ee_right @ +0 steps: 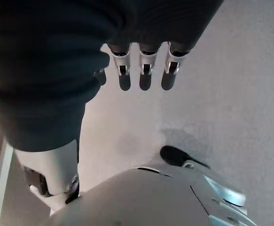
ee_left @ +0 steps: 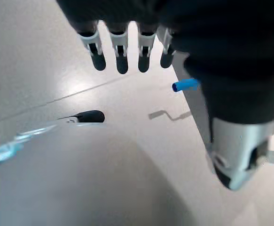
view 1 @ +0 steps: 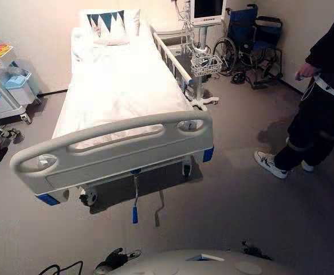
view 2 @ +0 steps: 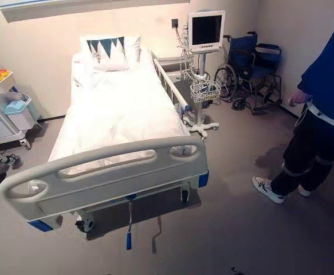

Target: Raise the hospital bed

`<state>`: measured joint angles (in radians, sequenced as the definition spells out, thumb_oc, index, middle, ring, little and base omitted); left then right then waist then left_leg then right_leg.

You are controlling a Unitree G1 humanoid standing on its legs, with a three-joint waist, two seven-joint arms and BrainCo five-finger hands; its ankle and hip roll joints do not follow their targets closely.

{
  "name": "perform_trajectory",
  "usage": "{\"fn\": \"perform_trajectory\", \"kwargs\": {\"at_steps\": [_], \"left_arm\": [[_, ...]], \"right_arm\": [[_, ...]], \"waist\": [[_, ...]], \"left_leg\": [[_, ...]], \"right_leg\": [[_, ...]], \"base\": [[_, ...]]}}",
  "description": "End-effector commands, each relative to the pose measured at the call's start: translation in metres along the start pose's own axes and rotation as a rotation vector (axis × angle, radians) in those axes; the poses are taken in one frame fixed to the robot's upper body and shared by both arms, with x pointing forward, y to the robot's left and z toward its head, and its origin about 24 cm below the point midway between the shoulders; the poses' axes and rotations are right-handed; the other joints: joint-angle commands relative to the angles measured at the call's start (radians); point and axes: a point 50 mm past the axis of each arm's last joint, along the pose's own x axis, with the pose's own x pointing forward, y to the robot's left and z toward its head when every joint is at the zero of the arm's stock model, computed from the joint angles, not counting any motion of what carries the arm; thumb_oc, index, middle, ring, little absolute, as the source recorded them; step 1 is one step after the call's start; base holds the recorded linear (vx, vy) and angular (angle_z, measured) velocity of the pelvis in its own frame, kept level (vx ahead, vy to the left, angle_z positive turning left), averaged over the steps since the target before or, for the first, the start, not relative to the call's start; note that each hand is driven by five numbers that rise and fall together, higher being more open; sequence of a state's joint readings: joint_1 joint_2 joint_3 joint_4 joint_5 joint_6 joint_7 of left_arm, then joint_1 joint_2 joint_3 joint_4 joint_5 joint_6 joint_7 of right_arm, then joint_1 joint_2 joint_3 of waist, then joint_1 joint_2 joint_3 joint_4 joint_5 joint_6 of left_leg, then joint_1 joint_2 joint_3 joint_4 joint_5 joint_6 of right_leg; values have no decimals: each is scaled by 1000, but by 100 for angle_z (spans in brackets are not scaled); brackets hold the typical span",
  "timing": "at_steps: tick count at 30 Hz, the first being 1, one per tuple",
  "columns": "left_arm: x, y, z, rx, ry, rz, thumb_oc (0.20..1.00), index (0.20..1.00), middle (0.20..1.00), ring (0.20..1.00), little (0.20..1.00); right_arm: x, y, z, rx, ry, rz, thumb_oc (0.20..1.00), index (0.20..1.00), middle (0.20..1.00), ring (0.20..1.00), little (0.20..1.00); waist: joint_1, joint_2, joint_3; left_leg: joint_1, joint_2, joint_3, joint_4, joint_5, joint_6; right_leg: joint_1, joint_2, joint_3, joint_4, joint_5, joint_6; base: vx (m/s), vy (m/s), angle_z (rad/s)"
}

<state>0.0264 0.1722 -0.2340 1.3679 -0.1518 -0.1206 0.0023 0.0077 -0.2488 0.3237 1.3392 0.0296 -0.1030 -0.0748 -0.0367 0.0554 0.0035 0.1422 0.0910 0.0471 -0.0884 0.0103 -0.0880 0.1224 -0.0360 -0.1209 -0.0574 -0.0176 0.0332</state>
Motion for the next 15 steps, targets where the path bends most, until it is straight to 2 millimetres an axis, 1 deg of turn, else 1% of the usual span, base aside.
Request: {"fn": "perform_trajectory", "kwargs": {"at_steps": [1, 9, 12, 15], "left_arm": [[3, -13, 18, 37, -20, -21, 1000, 1000, 1000, 1000, 1000], [3, -13, 17, 36, -14, -18, 1000, 1000, 1000, 1000, 1000], [4, -14, 21, 59, -30, -18, 1000, 1000, 1000, 1000, 1000], [4, -14, 21, 78, -31, -22, 1000, 1000, 1000, 1000, 1000]], "right_arm": [[3, -2, 11, -13, 8, -5, 1000, 1000, 1000, 1000, 1000], [3, 0, 11, -12, 11, -2, 1000, 1000, 1000, 1000, 1000], [3, 0, 12, -12, 9, -4, 1000, 1000, 1000, 1000, 1000], [3, 0, 12, -14, 5, -1, 1000, 1000, 1000, 1000, 1000]], "waist": [[21, -53, 12], [22, -55, 11], [23, -56, 12], [23, -57, 12]], "left_leg": [[21, -66, -14, 22, -33, 70], [21, -66, -15, 22, -34, 70], [21, -65, -14, 22, -33, 70], [20, -66, -13, 22, -34, 70]], "right_leg": [[-37, -37, 16, 63, 50, 66], [-35, -37, 15, 62, 50, 66], [-36, -37, 14, 63, 51, 66], [-36, -38, 15, 62, 51, 67]], "base": [[291, -534, -23], [0, 0, 0], [0, 0, 0], [0, 0, 0]]}}
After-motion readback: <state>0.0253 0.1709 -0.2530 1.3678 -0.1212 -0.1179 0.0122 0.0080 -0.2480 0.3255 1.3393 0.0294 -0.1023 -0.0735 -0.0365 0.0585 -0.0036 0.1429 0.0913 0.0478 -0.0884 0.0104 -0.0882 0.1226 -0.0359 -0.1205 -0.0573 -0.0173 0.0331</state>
